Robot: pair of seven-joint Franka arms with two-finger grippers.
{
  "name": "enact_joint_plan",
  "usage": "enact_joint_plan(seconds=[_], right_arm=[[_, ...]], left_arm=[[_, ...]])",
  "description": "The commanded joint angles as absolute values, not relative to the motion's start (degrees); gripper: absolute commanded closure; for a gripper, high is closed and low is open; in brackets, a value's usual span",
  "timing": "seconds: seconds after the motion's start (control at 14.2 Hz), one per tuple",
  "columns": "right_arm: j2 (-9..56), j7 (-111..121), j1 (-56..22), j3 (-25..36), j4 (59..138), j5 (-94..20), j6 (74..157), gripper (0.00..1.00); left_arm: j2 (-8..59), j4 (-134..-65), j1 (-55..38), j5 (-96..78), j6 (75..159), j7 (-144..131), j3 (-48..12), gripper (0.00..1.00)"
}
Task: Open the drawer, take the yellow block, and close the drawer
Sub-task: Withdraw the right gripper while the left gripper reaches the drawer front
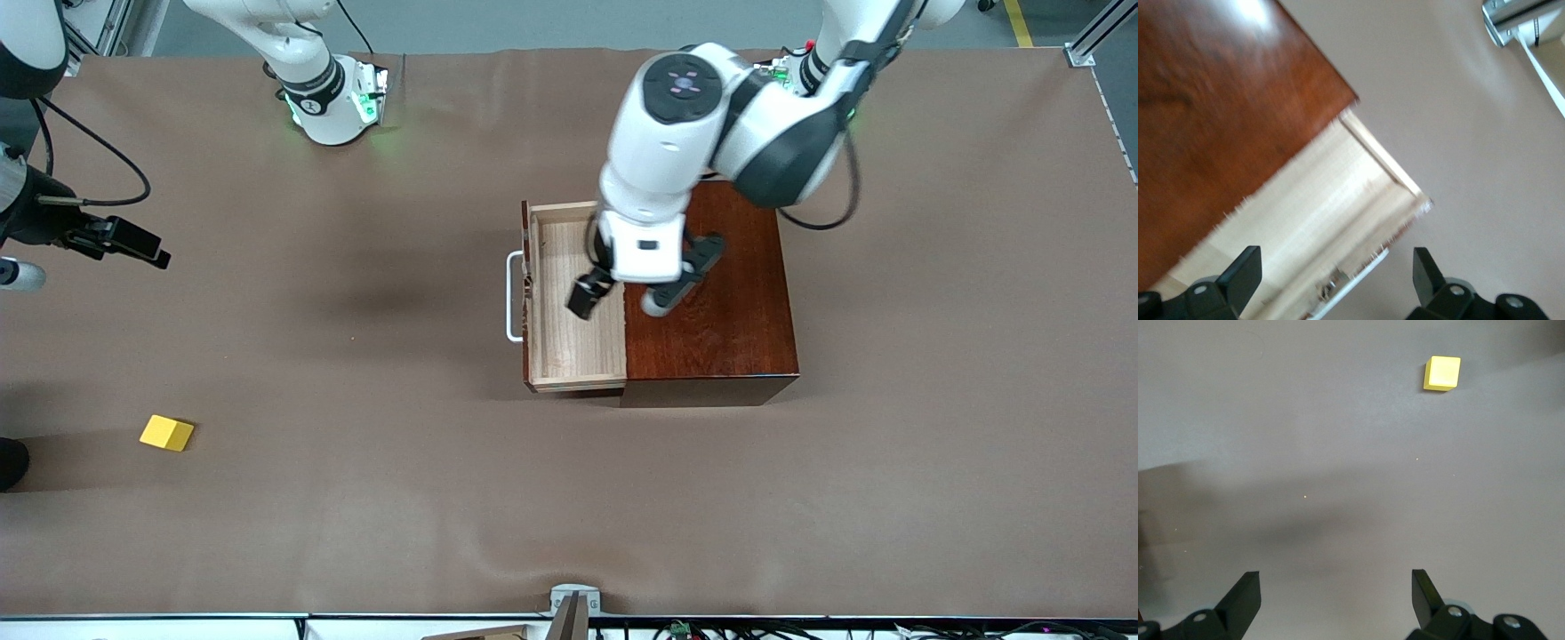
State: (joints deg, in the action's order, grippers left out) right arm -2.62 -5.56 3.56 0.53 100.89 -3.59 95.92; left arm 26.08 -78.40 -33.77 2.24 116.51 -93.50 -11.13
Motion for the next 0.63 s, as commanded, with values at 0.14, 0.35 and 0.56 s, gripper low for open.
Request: enact_joint_plan(seconds=[0.14,0.35,0.56], right_arm=[[-3.5,-6.5,3.2,0.8,97.2,-4.0,90.9,0.0],[-3.4,-6.4,3.2,0.8,95.2,-4.0,88.5,0.0],[-3.3,-6.3,1.2,0.7,95.0,-3.0,89.3,0.0]], left_arm=[[30.9,-76.6,-41.3,1.9,122.4,-105.1,-10.0,0.0],[33.0,-76.1,-43.3,1.9,126.7,-113.4,-10.1,0.0],[36.5,-74.4,-45.0,1.9,130.5,-121.3,-9.9,0.0]])
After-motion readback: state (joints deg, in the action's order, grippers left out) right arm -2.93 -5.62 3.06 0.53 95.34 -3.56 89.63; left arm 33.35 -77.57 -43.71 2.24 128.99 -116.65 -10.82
